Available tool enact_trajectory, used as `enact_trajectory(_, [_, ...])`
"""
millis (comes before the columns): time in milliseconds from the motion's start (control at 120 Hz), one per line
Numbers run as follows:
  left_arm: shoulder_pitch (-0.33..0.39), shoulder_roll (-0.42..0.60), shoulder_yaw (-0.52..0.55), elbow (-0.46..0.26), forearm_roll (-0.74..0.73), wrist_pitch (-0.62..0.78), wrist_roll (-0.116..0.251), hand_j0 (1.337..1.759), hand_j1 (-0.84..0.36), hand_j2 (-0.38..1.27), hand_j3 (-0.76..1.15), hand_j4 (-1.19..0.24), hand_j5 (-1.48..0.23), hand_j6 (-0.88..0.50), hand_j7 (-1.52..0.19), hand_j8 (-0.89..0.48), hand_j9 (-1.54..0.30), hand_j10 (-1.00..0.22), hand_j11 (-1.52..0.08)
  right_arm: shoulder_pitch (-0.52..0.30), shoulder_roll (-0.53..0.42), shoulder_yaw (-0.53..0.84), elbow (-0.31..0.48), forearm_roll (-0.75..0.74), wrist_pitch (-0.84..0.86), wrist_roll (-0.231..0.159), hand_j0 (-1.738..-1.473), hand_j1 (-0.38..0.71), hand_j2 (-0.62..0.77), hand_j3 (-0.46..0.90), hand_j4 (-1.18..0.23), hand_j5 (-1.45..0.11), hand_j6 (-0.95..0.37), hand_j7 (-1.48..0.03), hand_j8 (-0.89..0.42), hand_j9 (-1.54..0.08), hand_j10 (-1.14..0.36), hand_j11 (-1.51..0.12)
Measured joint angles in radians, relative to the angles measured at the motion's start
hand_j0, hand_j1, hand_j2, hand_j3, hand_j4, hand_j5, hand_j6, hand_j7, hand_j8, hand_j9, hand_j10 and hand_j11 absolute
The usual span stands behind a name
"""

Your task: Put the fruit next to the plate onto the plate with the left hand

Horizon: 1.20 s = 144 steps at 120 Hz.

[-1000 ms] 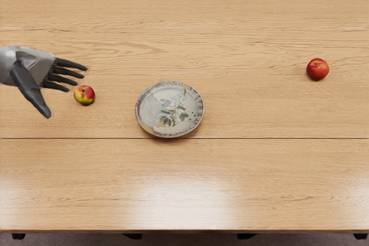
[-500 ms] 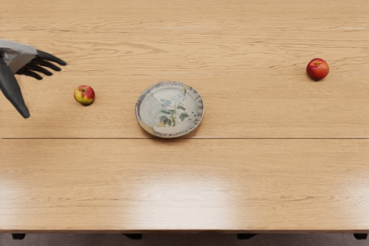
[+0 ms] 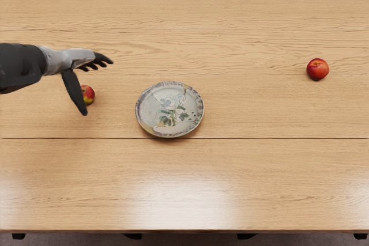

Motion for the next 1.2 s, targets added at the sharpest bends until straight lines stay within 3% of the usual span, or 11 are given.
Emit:
enact_trajectory(258, [0.064,-0.022,0.012,0.072,0.14,0.14,0.0,1.658,0.23,0.02,0.0,-0.11,-0.14,-0.11,-0.14,-0.11,-0.13,-0.11,-0.13,0.0,0.0,0.0,0.0,0.0,0.0,0.0,-1.658,-0.32,0.0,0.0,-0.02,-0.03,-0.02,-0.03,-0.02,-0.03,-0.02,-0.03])
enact_trajectory(400, [0.065,-0.056,0.043,0.095,0.159,0.177,0.0,1.658,0.26,0.02,0.0,-0.08,-0.1,-0.08,-0.1,-0.08,-0.1,-0.08,-0.1,0.0,0.0,0.0,0.0,0.0,0.0,0.0,-1.658,-0.32,0.0,0.0,-0.02,-0.03,-0.02,-0.03,-0.02,-0.03,-0.02,-0.03])
enact_trajectory(533, [0.108,-0.113,0.062,0.137,0.163,0.231,0.0,1.658,0.27,0.02,0.0,-0.08,-0.09,-0.08,-0.09,-0.08,-0.09,-0.07,-0.09,0.0,0.0,0.0,0.0,0.0,0.0,0.0,-1.658,-0.32,0.0,0.0,-0.02,-0.03,-0.02,-0.03,-0.02,-0.03,-0.02,-0.03])
enact_trajectory(717, [0.127,-0.116,0.071,0.2,0.165,0.276,0.0,1.658,0.22,0.02,0.0,-0.12,-0.14,-0.12,-0.14,-0.12,-0.14,-0.11,-0.14,0.0,0.0,0.0,0.0,0.0,0.0,0.0,-1.658,-0.32,0.0,0.0,-0.02,-0.03,-0.02,-0.03,-0.02,-0.03,-0.02,-0.03])
enact_trajectory(1200, [0.172,-0.116,0.075,0.22,0.165,0.329,0.0,1.658,0.09,0.05,0.0,-0.22,-0.29,-0.23,-0.29,-0.23,-0.29,-0.22,-0.29,0.0,0.0,0.0,0.0,0.0,0.0,0.0,-1.658,-0.32,0.0,0.0,-0.02,-0.03,-0.02,-0.03,-0.02,-0.03,-0.02,-0.03])
